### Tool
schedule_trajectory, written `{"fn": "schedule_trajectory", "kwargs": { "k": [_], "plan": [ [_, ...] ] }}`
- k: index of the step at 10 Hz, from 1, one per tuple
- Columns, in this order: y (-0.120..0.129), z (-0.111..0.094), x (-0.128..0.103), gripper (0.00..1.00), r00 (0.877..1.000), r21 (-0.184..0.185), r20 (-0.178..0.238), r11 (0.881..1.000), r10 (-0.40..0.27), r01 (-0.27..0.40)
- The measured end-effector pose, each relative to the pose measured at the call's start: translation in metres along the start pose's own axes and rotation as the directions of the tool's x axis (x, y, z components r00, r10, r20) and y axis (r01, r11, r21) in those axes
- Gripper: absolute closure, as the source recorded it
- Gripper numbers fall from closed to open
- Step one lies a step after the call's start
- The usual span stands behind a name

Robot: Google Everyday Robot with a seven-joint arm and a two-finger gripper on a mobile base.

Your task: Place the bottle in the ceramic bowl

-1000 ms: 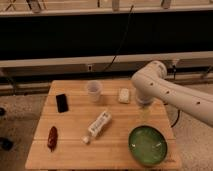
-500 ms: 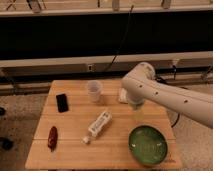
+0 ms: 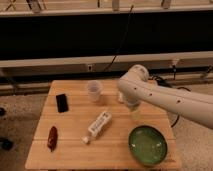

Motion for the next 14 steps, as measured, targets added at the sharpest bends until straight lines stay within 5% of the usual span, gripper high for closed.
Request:
{"fn": "schedule_trajectory", "kwargs": {
  "k": [6, 11, 14],
  "plan": [
    [-0.007, 0.010, -0.026, 0.20, 0.987, -0.009, -0.022, 0.987, -0.161, 0.161],
    [-0.014, 0.016, -0.058, 0.20, 0.957, -0.019, -0.028, 0.958, -0.288, 0.287],
    [-0.009, 0.019, -0.063, 0.45, 0.948, -0.037, -0.021, 0.948, -0.317, 0.316]
  ]
}}
